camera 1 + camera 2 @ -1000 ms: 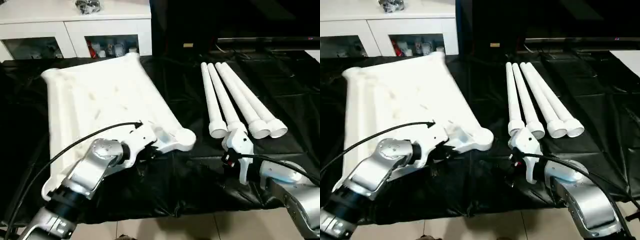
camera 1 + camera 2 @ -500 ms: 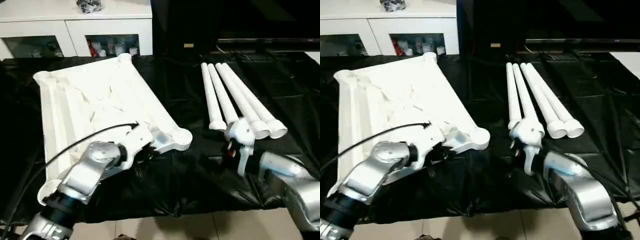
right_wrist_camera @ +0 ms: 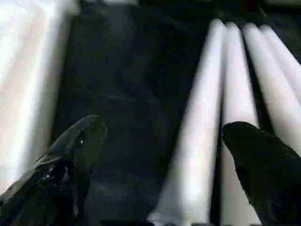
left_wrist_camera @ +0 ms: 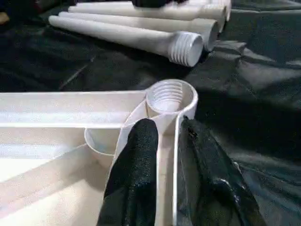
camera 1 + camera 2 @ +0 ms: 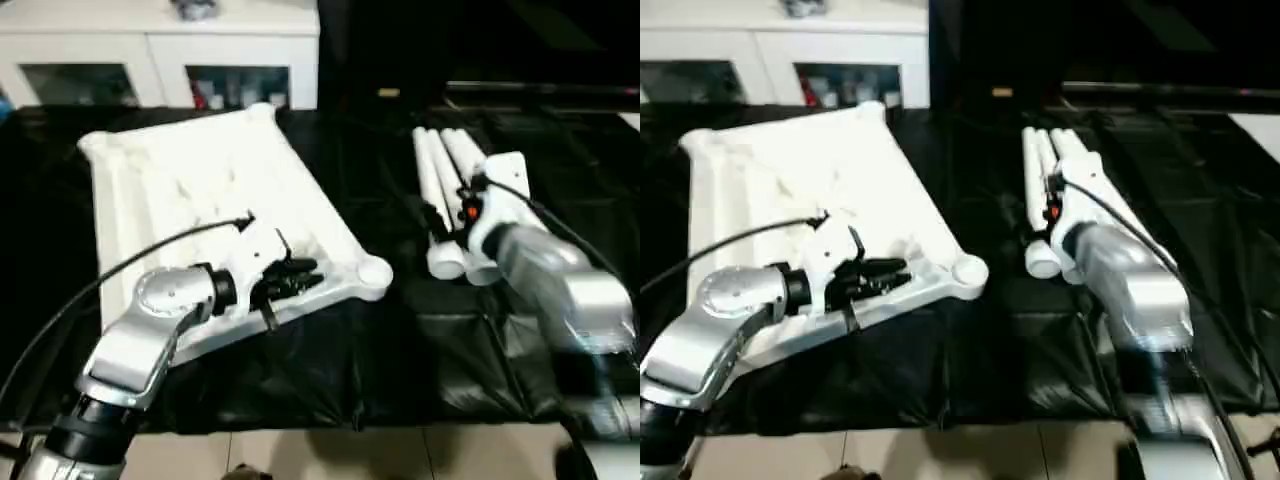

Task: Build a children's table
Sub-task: Move table base, then pick table leg

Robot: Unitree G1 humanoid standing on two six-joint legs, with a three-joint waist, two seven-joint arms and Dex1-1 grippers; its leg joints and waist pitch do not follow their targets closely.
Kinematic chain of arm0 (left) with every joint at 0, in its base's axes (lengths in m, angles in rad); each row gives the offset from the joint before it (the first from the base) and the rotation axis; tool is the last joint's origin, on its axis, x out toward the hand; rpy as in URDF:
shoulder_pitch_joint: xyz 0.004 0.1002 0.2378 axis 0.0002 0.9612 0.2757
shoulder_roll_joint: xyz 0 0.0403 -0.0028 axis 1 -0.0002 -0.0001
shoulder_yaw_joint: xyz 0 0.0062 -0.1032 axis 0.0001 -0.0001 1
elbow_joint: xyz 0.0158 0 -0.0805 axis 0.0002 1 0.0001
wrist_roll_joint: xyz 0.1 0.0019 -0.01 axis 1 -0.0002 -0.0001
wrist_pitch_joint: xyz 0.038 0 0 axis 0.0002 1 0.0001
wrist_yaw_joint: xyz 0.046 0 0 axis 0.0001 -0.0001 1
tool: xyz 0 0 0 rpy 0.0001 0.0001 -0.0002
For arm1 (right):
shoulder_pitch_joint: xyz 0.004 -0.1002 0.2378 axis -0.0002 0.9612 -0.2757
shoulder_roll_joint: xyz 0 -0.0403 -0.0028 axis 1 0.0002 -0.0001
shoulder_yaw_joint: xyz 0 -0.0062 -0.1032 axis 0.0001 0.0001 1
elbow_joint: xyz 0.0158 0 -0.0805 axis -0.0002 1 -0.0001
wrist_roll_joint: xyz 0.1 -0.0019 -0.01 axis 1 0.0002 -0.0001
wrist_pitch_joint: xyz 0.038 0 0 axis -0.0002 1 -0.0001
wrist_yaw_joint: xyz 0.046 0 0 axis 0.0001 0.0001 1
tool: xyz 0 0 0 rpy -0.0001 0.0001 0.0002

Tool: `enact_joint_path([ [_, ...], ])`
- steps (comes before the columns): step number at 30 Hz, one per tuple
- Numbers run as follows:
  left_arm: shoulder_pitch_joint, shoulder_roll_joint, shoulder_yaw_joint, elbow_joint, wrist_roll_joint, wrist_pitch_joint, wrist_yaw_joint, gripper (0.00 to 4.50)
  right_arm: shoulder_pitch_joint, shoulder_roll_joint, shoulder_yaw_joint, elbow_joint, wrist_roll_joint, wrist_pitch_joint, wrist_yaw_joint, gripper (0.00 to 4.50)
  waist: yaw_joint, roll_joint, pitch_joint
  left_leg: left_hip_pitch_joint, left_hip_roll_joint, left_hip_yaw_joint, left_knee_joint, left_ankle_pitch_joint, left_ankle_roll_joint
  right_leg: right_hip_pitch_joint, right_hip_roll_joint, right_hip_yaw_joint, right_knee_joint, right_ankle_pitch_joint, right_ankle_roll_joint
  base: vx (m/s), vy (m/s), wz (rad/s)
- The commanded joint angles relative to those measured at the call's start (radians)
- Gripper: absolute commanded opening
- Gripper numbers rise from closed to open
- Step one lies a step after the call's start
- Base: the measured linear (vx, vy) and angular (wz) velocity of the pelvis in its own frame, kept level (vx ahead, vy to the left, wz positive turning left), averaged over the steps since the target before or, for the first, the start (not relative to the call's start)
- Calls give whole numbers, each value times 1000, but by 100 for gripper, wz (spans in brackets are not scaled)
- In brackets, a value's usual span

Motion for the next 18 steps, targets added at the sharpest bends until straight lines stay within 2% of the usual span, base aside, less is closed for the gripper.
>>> enact_joint_path([
  [1,-4,-7,-11,-22,15,19,23,96,-50,9,15,108,-28,-41,-29,450,0,-9,-72,24,49,-10,-60,-13,16,37,-48,25,-45,97,-276,0,0,0],
  [3,2,-10,-13,-30,13,26,26,96,-84,18,15,172,-38,-63,-37,450,3,-10,-74,22,48,-9,-56,5,31,38,-48,25,-43,124,-273,0,0,0],
  [4,6,-11,-13,-39,11,35,28,96,-107,23,13,216,-49,-75,-52,450,1,-17,-74,20,47,-7,-56,13,39,38,-46,25,-42,136,-275,0,0,0],
  [6,11,-10,-14,-53,7,49,31,96,-144,32,2,288,-62,-92,-73,450,2,-13,-74,21,48,-7,-55,6,41,35,-48,24,-40,124,-283,0,0,0],
  [8,14,-6,-17,-64,4,60,33,96,-171,40,-10,348,-63,-107,-79,450,4,-11,-70,23,50,-6,-57,-28,33,32,-46,24,-44,83,-282,0,0,0],
  [9,15,-6,-17,-65,4,62,33,96,-174,41,-11,354,-63,-108,-79,450,2,-15,-70,22,51,-6,-57,-41,28,31,-46,23,-43,68,-280,0,0,0],
  [12,24,5,-22,-83,1,77,35,96,-209,45,-8,445,-76,-134,-87,450,1,-15,-67,23,52,-4,-58,-71,13,28,-45,22,-47,23,-270,0,0,0],
  [16,38,15,-27,-110,0,102,36,96,-261,55,-8,584,-70,-170,-48,450,0,-11,-69,21,54,-4,-58,-81,4,27,-46,21,-43,26,-272,0,0,0],
  [18,40,18,-29,-114,0,105,35,96,-267,56,-8,603,-70,-174,-43,450,1,-12,-68,19,53,-4,-58,-73,7,28,-44,21,-42,40,-271,0,0,0],
])
